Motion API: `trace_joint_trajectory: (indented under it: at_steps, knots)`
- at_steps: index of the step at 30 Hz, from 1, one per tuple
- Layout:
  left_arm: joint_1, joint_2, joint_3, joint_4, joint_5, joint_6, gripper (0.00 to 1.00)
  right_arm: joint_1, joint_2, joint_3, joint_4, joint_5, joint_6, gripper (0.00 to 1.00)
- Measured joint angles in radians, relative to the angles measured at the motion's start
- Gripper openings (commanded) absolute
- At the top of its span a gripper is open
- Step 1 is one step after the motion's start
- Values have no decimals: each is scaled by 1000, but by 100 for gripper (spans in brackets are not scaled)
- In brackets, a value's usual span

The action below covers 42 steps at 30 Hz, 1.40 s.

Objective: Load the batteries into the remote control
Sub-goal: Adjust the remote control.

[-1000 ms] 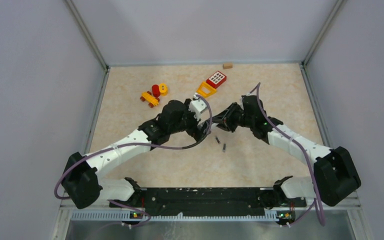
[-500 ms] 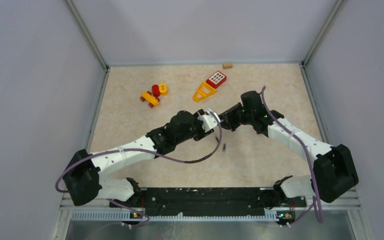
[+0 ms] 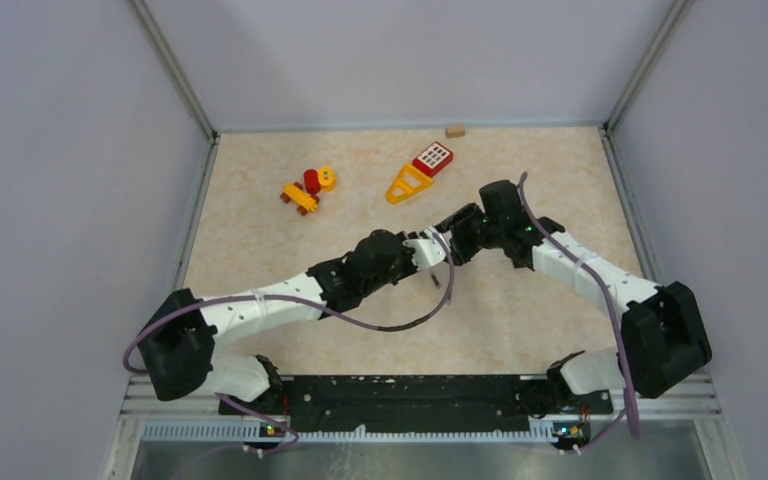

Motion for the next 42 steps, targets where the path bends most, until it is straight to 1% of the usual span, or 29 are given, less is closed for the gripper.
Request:
trace_joint_trajectory:
  at_steps: [2,4,8,10,13,18,22,25,29,32,34,37,39,42]
  knots:
    - [10,1,1,-8,-28,-33,0,0,-10,2,-2,9,-46,62]
    - [21,1,5,-27,-38,-64,0,-5,-24,5,-3,14,-112,66]
    - [48,1,52,-119,-12,-152,0,-14,-77,-4,16,9,-255,66]
    - [58,1,92,-173,31,-204,0,-21,-139,-68,129,-31,-323,66]
    - [64,-4,151,-241,140,-278,0,-31,-239,-182,260,-93,-426,67]
    - [100,-43,186,-309,389,-372,0,-35,-377,-215,266,-98,-686,71]
    - [209,-69,187,-344,609,-433,0,-39,-500,-205,262,-113,-911,72]
    - [278,-89,194,-381,779,-458,0,-39,-516,-173,265,-187,-1048,72]
    - [321,-137,200,-412,961,-469,0,-39,-476,-142,252,-266,-1163,71]
    - [348,-175,201,-425,1062,-471,0,-40,-441,-139,260,-347,-1196,69]
    - [362,-187,201,-433,1113,-474,2,-39,-411,-139,291,-425,-1194,66]
    - [372,-187,202,-436,1163,-479,5,-26,-372,-139,345,-518,-1181,61]
    - [373,-187,203,-436,1186,-483,7,-5,-352,-139,365,-554,-1176,58]
    - [373,-187,204,-435,1220,-492,10,26,-334,-139,394,-591,-1165,44]
